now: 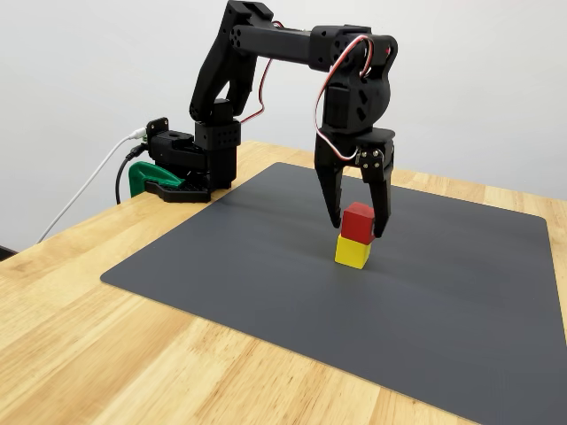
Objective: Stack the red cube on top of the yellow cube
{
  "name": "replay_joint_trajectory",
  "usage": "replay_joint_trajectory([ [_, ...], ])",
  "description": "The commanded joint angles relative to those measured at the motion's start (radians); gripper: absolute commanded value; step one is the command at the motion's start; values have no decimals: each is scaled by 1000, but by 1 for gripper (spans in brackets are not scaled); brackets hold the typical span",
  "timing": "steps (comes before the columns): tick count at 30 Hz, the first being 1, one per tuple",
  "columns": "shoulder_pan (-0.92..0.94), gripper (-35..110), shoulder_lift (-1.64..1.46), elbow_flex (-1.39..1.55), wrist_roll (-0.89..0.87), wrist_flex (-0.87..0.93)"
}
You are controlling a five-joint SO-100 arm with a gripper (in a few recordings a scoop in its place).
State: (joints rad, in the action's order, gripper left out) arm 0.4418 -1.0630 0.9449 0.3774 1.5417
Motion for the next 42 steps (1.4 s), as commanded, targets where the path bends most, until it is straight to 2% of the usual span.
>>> replay_joint_trajectory([
  [1, 3, 24, -74, 3, 6, -3],
  [23, -25, 25, -193, 18, -21, 75],
  [42, -72, 20, -518, 268, -37, 100],
])
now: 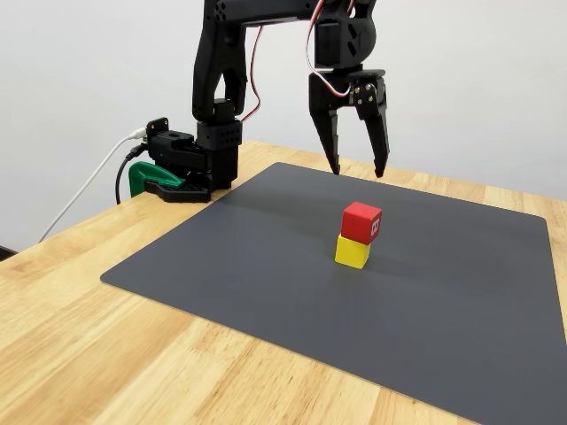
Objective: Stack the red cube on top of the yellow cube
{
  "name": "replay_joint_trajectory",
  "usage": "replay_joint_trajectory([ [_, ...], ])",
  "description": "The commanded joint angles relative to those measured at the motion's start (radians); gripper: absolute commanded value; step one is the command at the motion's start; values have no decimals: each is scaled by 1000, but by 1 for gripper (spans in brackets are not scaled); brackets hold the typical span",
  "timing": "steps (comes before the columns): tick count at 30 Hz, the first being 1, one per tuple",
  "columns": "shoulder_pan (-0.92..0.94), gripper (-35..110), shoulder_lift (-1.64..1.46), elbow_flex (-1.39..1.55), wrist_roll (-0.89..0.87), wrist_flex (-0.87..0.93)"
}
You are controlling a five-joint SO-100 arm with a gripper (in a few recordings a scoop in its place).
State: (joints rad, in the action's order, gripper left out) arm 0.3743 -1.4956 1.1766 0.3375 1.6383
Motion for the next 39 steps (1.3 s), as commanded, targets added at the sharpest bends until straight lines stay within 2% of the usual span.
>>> replay_joint_trajectory([
  [1, -6, 20, -104, 57, 3, 0],
  [39, -161, 14, -885, 890, -55, -273],
])
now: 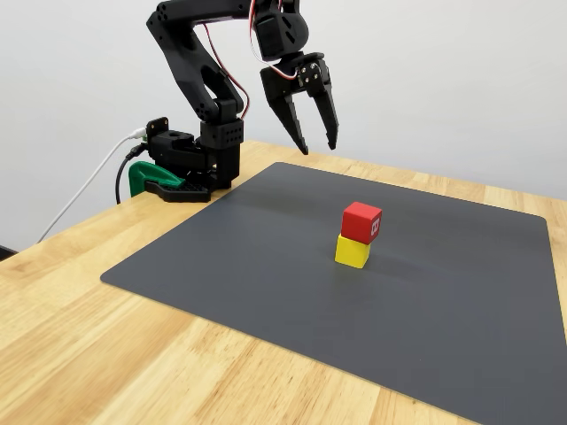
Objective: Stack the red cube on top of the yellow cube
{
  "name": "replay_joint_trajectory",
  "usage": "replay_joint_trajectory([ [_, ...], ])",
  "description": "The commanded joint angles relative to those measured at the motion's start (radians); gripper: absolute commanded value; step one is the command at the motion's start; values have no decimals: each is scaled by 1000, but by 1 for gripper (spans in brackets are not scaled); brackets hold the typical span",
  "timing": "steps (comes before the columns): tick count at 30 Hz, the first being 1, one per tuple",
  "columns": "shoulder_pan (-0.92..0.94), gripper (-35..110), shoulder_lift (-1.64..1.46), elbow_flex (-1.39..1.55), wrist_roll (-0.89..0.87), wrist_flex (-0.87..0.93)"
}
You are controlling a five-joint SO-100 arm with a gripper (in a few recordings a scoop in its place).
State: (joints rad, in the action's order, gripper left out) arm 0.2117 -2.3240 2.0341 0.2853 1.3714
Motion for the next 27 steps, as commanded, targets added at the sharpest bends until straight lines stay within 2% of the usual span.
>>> replay_joint_trajectory([
  [1, -2, 13, -69, 46, -6, -11],
  [20, -12, 0, -265, 239, -34, -89],
  [27, -17, 0, -488, 377, -75, -106],
])
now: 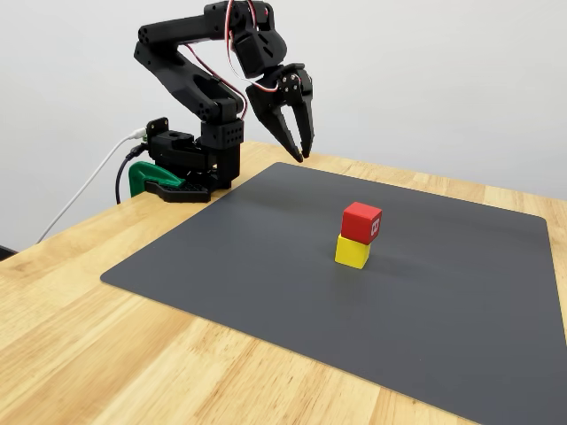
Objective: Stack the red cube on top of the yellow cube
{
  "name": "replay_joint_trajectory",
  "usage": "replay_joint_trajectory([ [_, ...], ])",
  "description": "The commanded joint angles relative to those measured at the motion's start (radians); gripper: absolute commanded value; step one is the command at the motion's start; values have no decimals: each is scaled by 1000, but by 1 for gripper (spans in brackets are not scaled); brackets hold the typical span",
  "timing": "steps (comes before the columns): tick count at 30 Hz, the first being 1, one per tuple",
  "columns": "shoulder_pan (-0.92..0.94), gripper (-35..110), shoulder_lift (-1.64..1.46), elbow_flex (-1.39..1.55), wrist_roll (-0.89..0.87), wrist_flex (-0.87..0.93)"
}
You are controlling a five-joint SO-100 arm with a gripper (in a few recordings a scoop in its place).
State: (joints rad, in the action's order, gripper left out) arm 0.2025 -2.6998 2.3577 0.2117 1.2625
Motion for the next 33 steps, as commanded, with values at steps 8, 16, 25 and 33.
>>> replay_joint_trajectory([
  [8, -54, 0, -443, 221, 0, 86],
  [16, -67, 2, -443, 249, -37, 44],
  [25, -11, 3, -443, 253, -103, 32],
  [33, 25, 0, -443, 270, -133, -21],
])
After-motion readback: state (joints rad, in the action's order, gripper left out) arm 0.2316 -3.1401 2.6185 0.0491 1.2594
